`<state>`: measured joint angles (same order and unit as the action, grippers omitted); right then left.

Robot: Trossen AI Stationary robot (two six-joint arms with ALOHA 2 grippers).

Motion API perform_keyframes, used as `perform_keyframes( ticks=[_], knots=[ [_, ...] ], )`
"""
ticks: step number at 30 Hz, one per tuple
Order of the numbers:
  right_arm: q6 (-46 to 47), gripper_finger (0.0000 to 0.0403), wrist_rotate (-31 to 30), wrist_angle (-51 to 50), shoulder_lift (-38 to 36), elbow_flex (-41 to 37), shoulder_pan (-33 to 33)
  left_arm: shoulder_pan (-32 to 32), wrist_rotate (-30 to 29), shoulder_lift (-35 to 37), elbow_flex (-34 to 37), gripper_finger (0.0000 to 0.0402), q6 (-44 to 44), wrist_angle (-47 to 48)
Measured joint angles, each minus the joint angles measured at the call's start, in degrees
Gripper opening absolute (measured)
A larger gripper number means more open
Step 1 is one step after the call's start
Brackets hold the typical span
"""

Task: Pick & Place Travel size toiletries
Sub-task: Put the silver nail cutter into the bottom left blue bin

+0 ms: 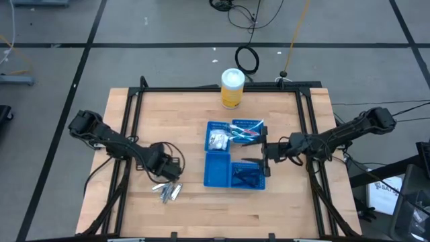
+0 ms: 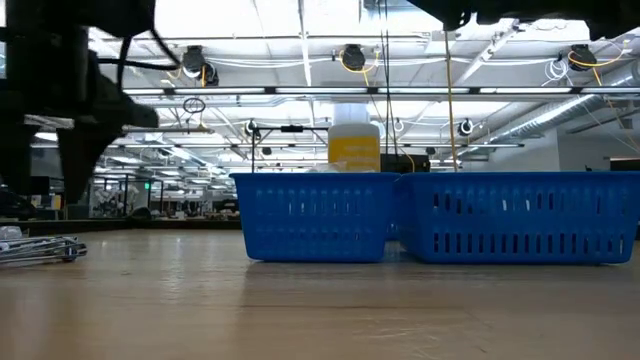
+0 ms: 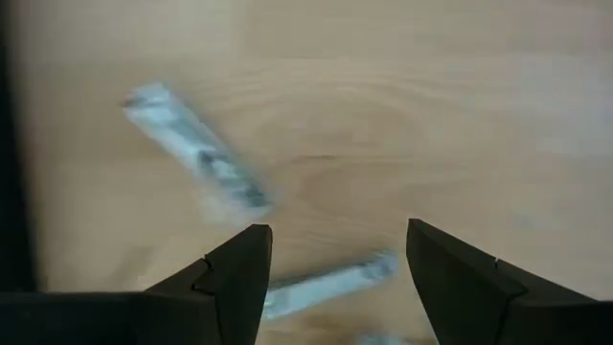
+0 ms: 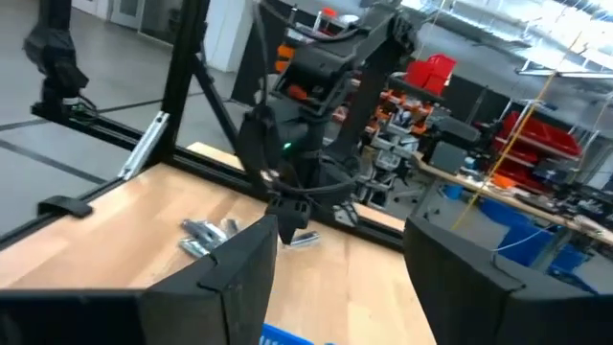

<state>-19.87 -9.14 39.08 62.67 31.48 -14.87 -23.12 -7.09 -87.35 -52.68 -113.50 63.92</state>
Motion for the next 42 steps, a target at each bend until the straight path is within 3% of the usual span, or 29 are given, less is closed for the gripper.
perform_keyframes(
  ticks=[6,16,21,28,36,42],
  knots=[
    [-0.5,0.0212,0.3,-2.3,-1.9,0.0,0.3,-0.2,4.9,0.0,2.5,0.0237,-9.6,4.4],
    [-0.8,0.0208,0.4,-2.5,-3.1,0.0,0.2,2.9,5.0,0.3,13.6,0.0237,-11.1,-4.9],
    [-0.8,0.0208,0.4,-2.6,-3.1,0.0,0.2,5.1,2.1,0.6,16.6,0.0236,-7.5,-8.9],
    [-0.7,0.0208,0.4,-2.5,-3.1,0.0,0.2,8.3,-0.4,0.6,16.9,0.0234,4.1,-10.8],
    [-0.4,0.0208,0.4,-2.5,-3.1,0.0,0.2,8.9,-7.8,0.1,17.1,0.0170,5.8,-13.7],
    [-0.4,0.0208,0.4,-2.5,-3.1,0.0,0.2,9.0,-9.0,0.0,17.2,0.0110,7.3,-16.3]
  ],
)
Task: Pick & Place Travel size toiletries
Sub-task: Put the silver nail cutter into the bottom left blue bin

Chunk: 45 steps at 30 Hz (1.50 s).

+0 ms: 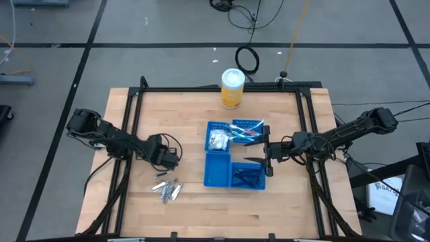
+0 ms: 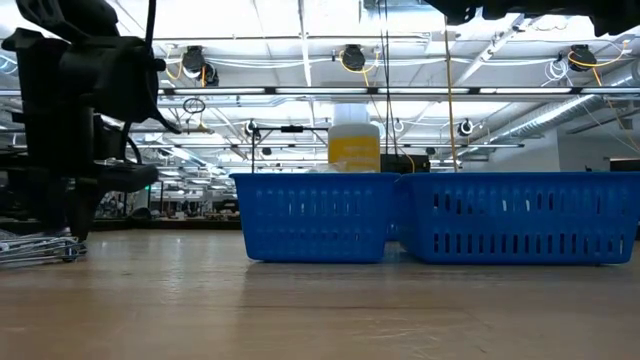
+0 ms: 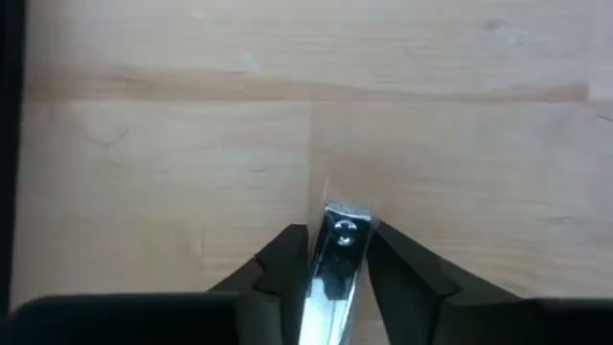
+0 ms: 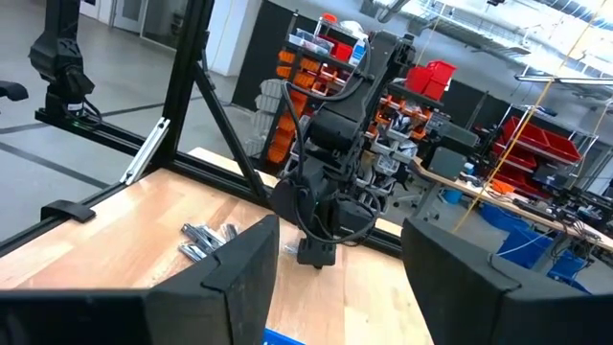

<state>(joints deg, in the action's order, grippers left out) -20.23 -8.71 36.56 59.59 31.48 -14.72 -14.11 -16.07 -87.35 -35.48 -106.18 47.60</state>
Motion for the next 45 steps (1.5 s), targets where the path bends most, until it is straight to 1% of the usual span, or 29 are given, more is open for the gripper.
perform_keyframes(
  ticks=[3,6,9,13,17,22,25,27,30,34,36,39,45],
  knots=[
    [0.0,0.0208,0.0,-0.1,0.0,0.0,0.0,0.1,1.9,0.0,-0.1,0.0085,0.8,-0.2],
    [0.0,0.0208,0.0,-0.4,0.0,0.0,0.0,0.1,2.3,0.0,-0.1,0.0061,2.7,-0.5],
    [0.0,0.0208,0.0,-1.1,0.0,0.0,0.0,0.0,0.9,0.0,-0.1,0.0042,3.8,-0.7],
    [0.1,0.0208,-0.1,-1.8,-0.2,0.0,0.0,-0.4,-1.9,-0.1,-0.9,0.0039,5.0,-0.8],
    [2.9,0.0208,-0.1,-3.6,-2.2,0.0,0.0,-2.1,-6.3,-0.4,-5.1,0.0039,7.0,2.3],
    [6.2,0.0208,-0.2,-7.4,-6.9,0.0,0.0,-3.8,-14.1,1.5,-12.8,0.0039,14.6,2.0],
    [7.5,0.0208,-0.2,-10.3,-9.2,0.0,0.0,-4.8,-18.2,1.3,-18.0,0.0039,20.2,-0.5],
    [7.8,0.0208,-0.2,-11.9,-10.2,0.0,0.0,-6.0,-22.2,1.4,-21.8,0.0039,24.6,-3.5],
    [7.9,0.0208,-0.2,-13.3,-10.8,0.0,0.0,-7.5,-26.3,1.2,-25.7,0.0039,33.8,-14.6],
    [8.6,0.0208,-0.2,-13.3,-10.8,0.0,0.0,-7.9,-26.0,-0.8,-26.3,0.0039,49.4,-36.7],
    [9.0,0.0208,-0.2,-13.5,-10.8,0.0,0.0,-7.9,-25.6,-2.9,-26.5,0.0039,53.2,-44.0],
    [9.1,0.0208,-0.2,-13.7,-10.8,0.0,0.0,-7.4,-23.9,-7.2,-26.4,0.0039,53.7,-48.7],
    [9.0,0.0208,-0.2,-13.7,-10.8,0.0,0.0,-5.5,-17.8,-13.3,-26.3,0.0039,47.5,-49.5]
  ],
)
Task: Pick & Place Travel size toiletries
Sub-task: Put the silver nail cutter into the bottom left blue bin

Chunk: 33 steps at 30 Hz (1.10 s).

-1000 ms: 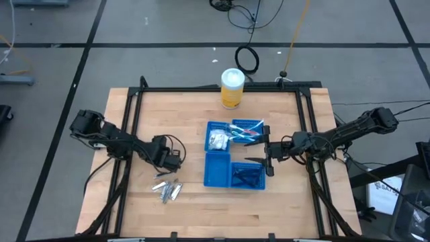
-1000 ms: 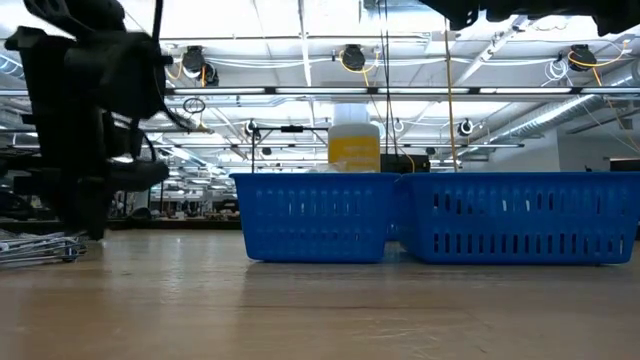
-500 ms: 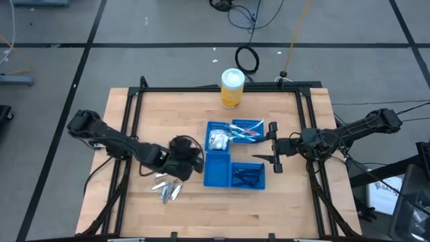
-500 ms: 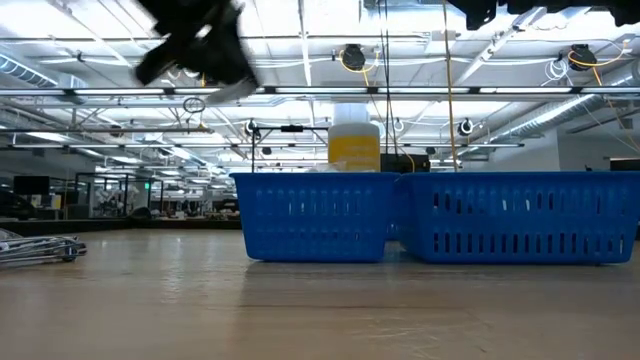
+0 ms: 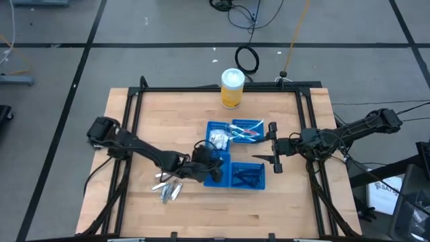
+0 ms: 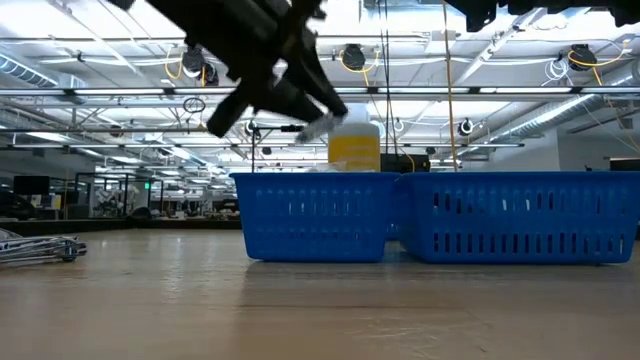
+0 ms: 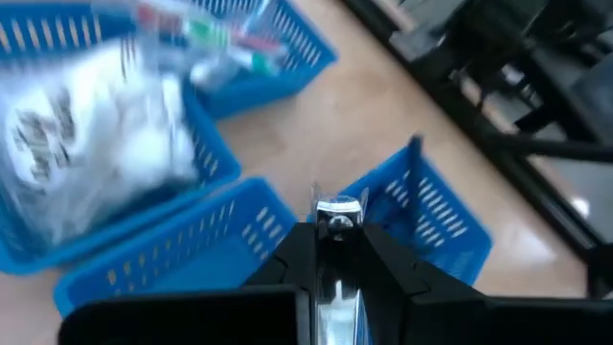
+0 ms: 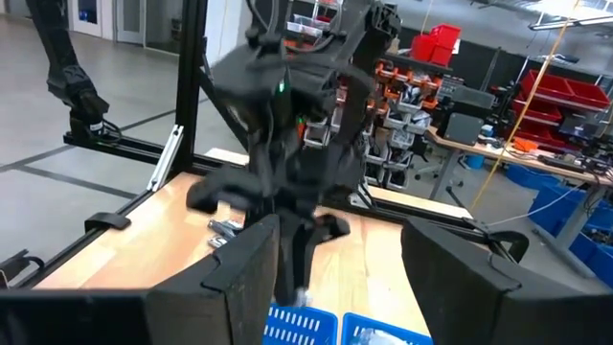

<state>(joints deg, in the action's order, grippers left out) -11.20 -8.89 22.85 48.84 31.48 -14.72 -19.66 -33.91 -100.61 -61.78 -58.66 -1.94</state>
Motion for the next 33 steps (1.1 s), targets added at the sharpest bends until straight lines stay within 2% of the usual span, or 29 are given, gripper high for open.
perform_keyframes(
  ticks=[6,9,15,21,29,33],
  knots=[
    [0.0,0.0208,0.0,0.0,0.0,0.0,0.0,2.1,9.0,-2.0,0.0,0.0049,-0.6,0.5],
    [0.0,0.0208,0.0,0.0,0.0,0.0,0.0,3.1,11.3,-2.2,0.0,0.0091,1.4,1.6],
    [0.0,0.0208,0.0,-0.2,0.0,0.0,0.0,4.7,11.6,-2.2,0.0,0.0200,-0.6,7.7],
    [0.0,0.0208,0.0,-0.9,0.0,0.0,0.0,6.6,18.8,0.6,0.0,0.0271,0.3,10.2],
    [0.0,0.0208,0.0,-1.3,0.0,0.0,0.0,2.6,11.9,12.1,-0.1,0.0291,1.4,22.0],
    [0.0,0.0208,0.0,-1.5,0.0,0.0,0.0,-2.3,14.0,14.4,-0.2,0.0291,1.4,33.6]
  ],
)
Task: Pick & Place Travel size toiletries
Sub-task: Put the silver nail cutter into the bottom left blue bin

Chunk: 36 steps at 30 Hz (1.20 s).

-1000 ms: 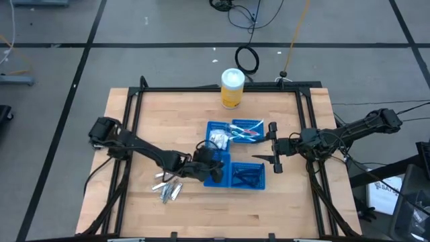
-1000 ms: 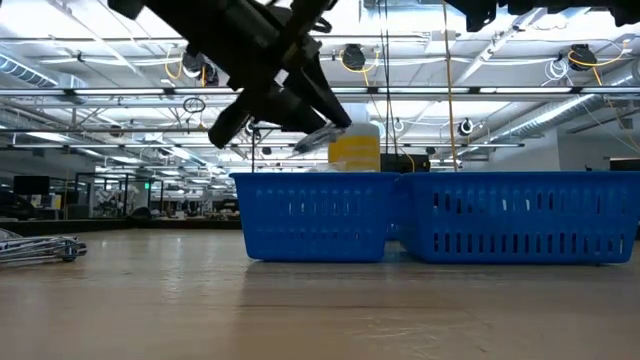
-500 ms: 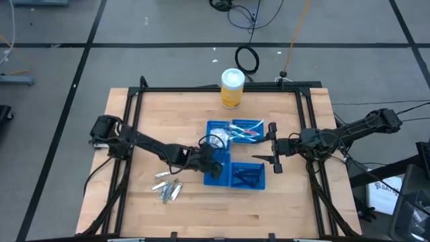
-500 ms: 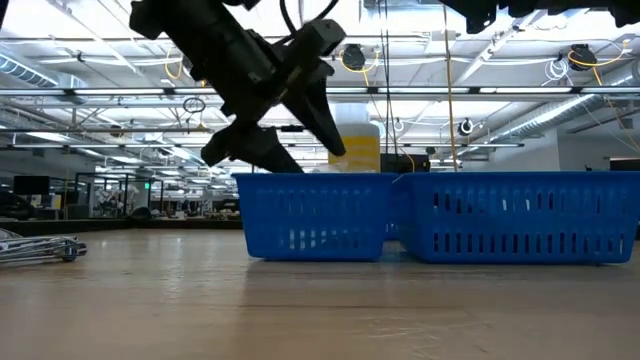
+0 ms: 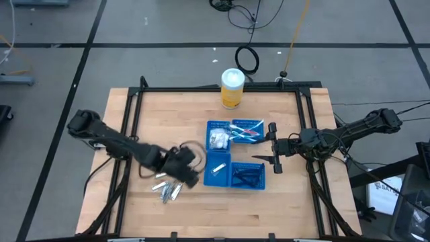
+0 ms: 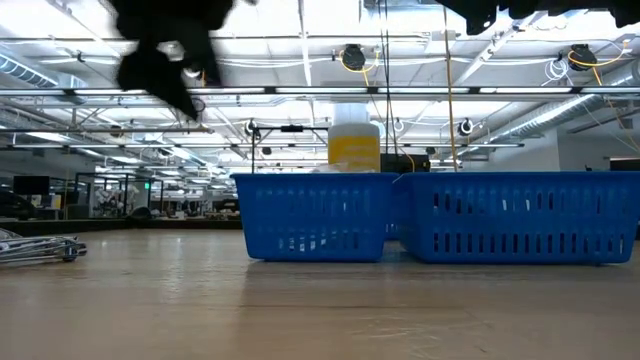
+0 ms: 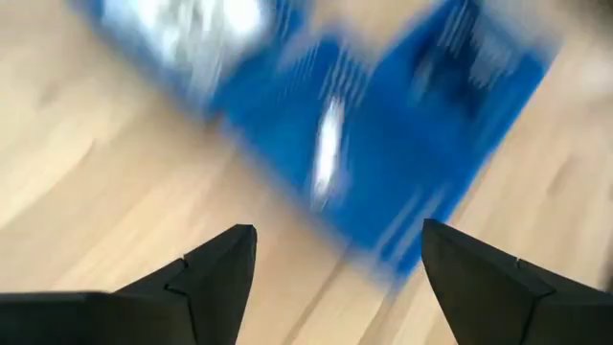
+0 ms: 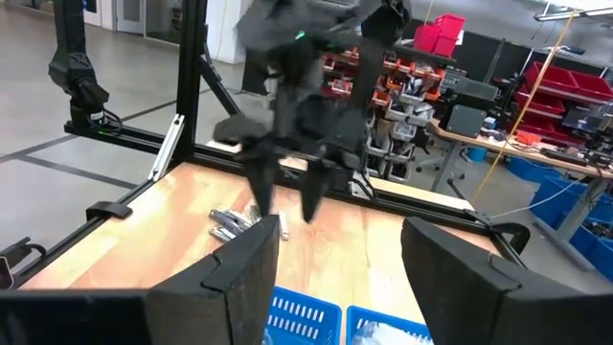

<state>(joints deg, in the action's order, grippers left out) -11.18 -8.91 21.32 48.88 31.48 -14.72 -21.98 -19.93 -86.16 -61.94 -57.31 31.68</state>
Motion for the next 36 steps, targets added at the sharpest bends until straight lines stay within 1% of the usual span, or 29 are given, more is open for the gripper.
perform_keyframes(
  ticks=[3,7,10,15,18,20,25,29,32,34,36],
  knots=[
    [0.0,0.0208,0.0,-0.2,0.0,0.0,0.0,-4.1,1.3,0.0,0.0,0.0291,0.6,10.6],
    [0.0,0.0208,0.0,0.1,0.0,0.0,0.0,-8.0,0.5,-2.2,0.1,0.0292,-5.6,21.0],
    [0.6,0.0208,0.0,0.3,0.0,0.0,0.0,-9.7,2.0,-3.9,0.1,0.0292,-9.0,25.5],
    [1.3,0.0208,0.0,0.5,0.0,0.0,0.0,-11.1,7.3,-7.3,0.1,0.0292,-11.5,31.2],
    [1.3,0.0208,0.1,0.4,0.0,0.0,0.0,-11.1,7.7,-8.9,0.6,0.0292,-16.2,36.0],
    [1.3,0.0208,0.1,0.2,0.0,0.0,0.0,-11.1,8.3,-9.2,1.4,0.0292,-18.7,37.2],
    [1.3,0.0208,0.1,-0.2,0.0,0.0,0.0,-11.6,12.9,-9.4,5.0,0.0292,-22.1,35.9],
    [1.3,0.0208,0.2,-0.2,0.0,0.0,0.0,-12.6,16.4,-9.4,7.8,0.0292,-22.7,35.6],
    [1.3,0.0208,0.2,-0.2,0.0,0.0,0.0,-13.1,16.7,-9.4,10.0,0.0292,-22.9,35.2],
    [1.3,0.0208,0.2,-0.2,0.0,0.0,0.0,-13.2,16.7,-9.3,11.6,0.0292,-22.8,32.6],
    [1.3,0.0208,0.2,-0.2,0.0,0.0,0.0,-13.2,16.8,-9.1,13.1,0.0291,-22.0,27.9]
  ],
)
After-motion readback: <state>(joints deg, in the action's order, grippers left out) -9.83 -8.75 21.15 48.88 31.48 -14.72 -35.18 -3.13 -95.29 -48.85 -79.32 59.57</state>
